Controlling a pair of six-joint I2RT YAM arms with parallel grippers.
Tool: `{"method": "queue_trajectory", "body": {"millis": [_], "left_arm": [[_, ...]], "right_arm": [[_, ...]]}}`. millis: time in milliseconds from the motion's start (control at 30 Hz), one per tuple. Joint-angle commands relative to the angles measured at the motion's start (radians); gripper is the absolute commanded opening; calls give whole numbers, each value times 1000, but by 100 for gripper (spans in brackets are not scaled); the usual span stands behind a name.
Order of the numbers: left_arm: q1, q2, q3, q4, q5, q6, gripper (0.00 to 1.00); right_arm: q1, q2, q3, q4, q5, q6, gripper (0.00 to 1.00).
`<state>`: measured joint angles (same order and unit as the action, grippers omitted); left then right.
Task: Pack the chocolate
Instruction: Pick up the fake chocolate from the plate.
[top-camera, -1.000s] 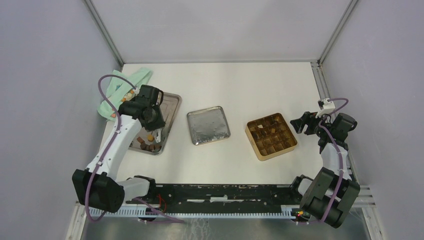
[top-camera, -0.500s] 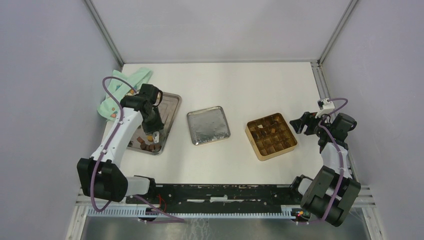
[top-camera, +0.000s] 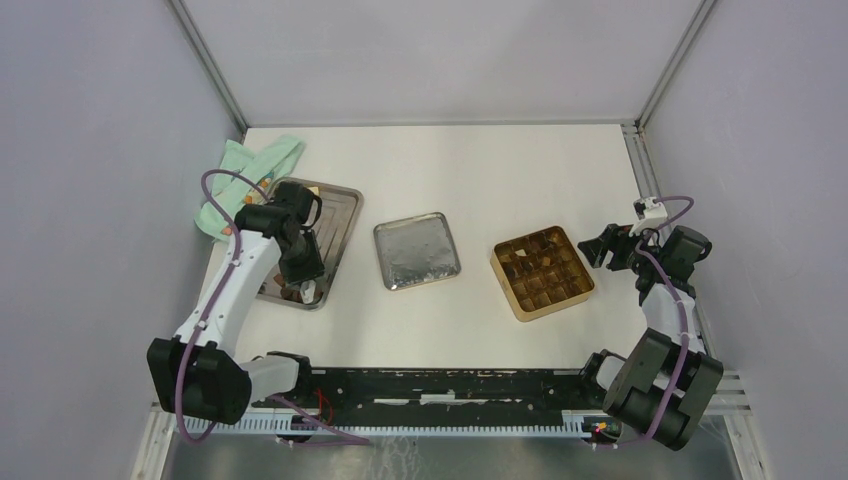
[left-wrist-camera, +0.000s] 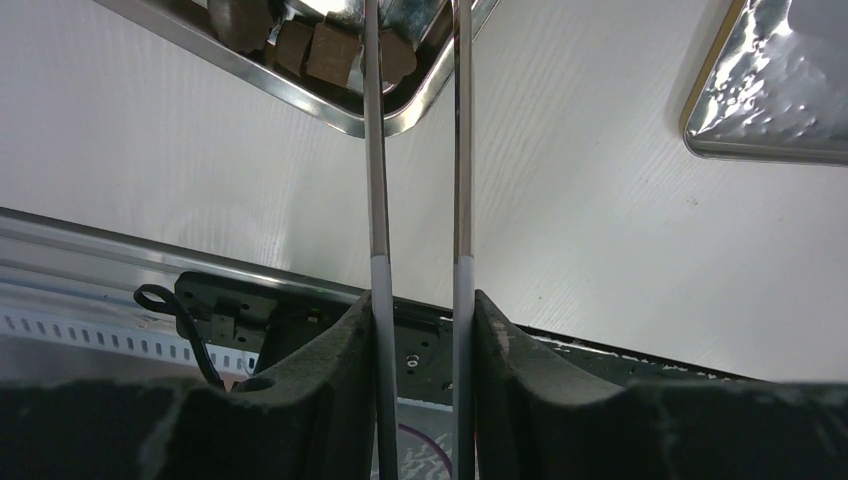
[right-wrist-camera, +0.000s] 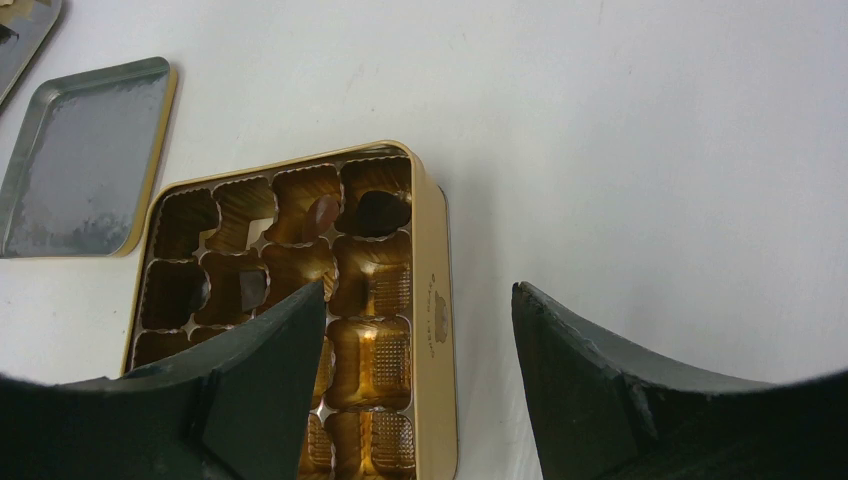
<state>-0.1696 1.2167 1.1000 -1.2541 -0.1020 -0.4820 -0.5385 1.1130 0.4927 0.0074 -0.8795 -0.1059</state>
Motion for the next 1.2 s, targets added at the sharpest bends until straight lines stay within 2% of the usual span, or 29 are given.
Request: {"method": "queue_trajectory", "body": {"millis": [0,933,1067,1100,1167], "left_arm": [[4,-7,0,17,1,-22,42],[4,15,-79,69,40,-9,45],[4,19,-74,74,38,-4,40],[3,22,-70,75,35,-2,36],[4,23,-63,78,33,0,21]], "right_arm": [[3,-8,9,35,-13,-13,74],[4,-15,-2,39,-17,-12,74],[4,-13,-2,39,-18,-11,74],[5,-13,-1,39,-18,-11,74],[5,-13,0,38,-18,-11,74]]}}
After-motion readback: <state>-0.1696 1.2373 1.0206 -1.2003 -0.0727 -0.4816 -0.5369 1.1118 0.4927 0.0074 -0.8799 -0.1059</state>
